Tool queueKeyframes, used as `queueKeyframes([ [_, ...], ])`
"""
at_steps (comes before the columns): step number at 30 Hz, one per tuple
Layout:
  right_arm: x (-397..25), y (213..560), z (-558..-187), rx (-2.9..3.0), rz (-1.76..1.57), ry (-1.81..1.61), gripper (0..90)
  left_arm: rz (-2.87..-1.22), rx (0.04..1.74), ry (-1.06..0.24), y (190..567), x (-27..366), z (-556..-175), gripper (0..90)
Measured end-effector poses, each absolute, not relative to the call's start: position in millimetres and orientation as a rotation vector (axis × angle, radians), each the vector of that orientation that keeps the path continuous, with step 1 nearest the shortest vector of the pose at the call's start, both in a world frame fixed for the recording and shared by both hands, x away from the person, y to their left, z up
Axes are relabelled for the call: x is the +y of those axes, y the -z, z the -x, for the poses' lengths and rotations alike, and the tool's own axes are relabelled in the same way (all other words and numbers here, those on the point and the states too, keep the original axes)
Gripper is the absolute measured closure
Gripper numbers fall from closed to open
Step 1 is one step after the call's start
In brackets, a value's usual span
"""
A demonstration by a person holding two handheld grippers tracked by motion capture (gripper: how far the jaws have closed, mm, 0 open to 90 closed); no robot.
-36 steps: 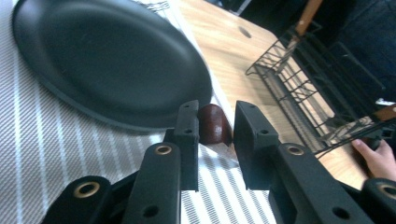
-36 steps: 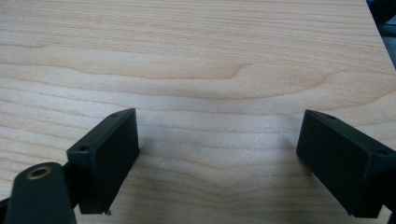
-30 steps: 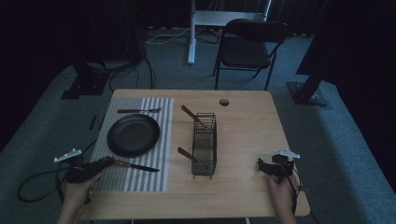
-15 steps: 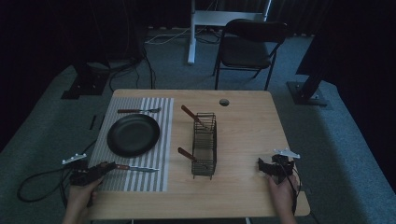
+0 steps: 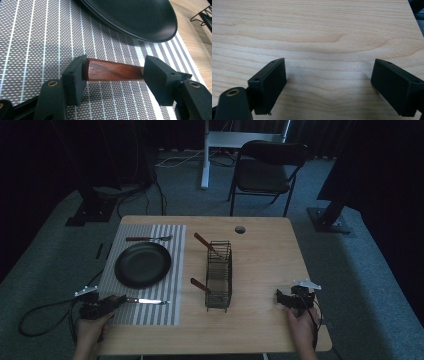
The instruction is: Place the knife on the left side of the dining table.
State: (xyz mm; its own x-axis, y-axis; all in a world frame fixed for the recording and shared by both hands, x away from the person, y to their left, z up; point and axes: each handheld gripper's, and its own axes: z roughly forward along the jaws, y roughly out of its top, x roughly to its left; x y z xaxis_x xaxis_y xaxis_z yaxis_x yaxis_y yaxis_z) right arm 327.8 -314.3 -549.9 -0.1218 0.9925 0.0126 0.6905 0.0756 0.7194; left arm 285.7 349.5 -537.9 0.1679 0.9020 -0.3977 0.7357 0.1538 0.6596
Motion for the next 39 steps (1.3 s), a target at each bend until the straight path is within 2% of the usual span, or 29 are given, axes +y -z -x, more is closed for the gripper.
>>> queueKeyframes([
  [13, -314, 550, -328, 1.868, -1.662, -0.805, 12.0, -1.768, 1.606, -0.508, 538, 328, -286, 30.6],
  [21, -314, 550, -328, 1.868, -1.662, -0.805, 12.0, -1.688, 1.641, -0.521, 535, 336, -279, 26.7],
  [22, -314, 550, -328, 1.868, -1.662, -0.806, 12.0, -1.689, 1.635, -0.515, 534, 338, -278, 25.1],
  [23, -314, 550, -328, 1.868, -1.662, -0.806, 12.0, -1.696, 1.645, -0.518, 533, 338, -276, 19.5],
  [27, -314, 550, -328, 1.868, -1.662, -0.805, 12.0, -1.737, 1.652, -0.527, 533, 335, -270, 17.7],
  [28, -314, 550, -328, 1.868, -1.662, -0.806, 12.0, -1.745, 1.647, -0.537, 533, 333, -268, 9.7],
  [33, -314, 550, -328, 1.868, -1.662, -0.806, 12.0, -1.794, 1.634, -0.565, 532, 327, -262, 8.1],
  [34, -314, 550, -328, 1.868, -1.662, -0.805, 12.0, -1.804, 1.627, -0.566, 532, 326, -261, 0.3],
  [36, -314, 550, -328, 1.868, -1.662, -0.806, 12.0, -1.825, 1.612, -0.557, 533, 325, -260, 0.3],
  [39, -314, 550, -328, 1.868, -1.662, -0.806, 12.0, -1.844, 1.590, -0.611, 535, 322, -257, 0.3],
])
